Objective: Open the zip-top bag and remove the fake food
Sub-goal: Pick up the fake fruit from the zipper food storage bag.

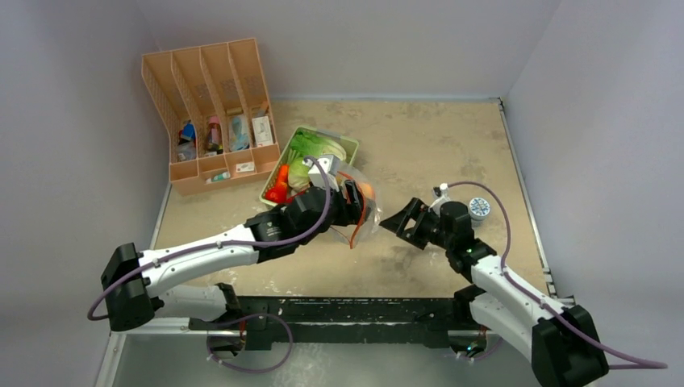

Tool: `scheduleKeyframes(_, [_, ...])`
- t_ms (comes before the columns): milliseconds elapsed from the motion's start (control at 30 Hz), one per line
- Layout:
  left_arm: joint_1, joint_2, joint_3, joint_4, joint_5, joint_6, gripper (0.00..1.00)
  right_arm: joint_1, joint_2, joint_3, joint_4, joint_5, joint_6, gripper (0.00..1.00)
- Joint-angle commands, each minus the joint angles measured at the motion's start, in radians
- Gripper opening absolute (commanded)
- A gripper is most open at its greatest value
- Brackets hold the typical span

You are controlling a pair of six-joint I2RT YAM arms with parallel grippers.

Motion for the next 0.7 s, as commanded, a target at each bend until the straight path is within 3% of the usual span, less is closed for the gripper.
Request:
scheduleKeyframes(0, [0.003,-0.056,-0.025,0.164,-0.043,-0.065,0.0,-0.001,-0.047,-0.057,0.277,-0.119,0.134,0.89])
scheduleKeyframes(333, [0.002,-0.088,-0.11,0.286,-0.024,-0.127,0.0,-0.001,0.001,-0.102,0.544,-0.173,0.237,0.9])
scheduleKeyframes(567, [0.003,-0.1,-0.167,0.445,-0.01,-0.169,0.0,0.0,0.201,-0.084,0.685,-0.284,0.26,0.68])
scheduleKeyframes(667, [0.002,-0.099,-0.173,0.466,-0.017,-0.175,0.0,-0.001,0.228,-0.105,0.714,-0.285,0.287,0.71])
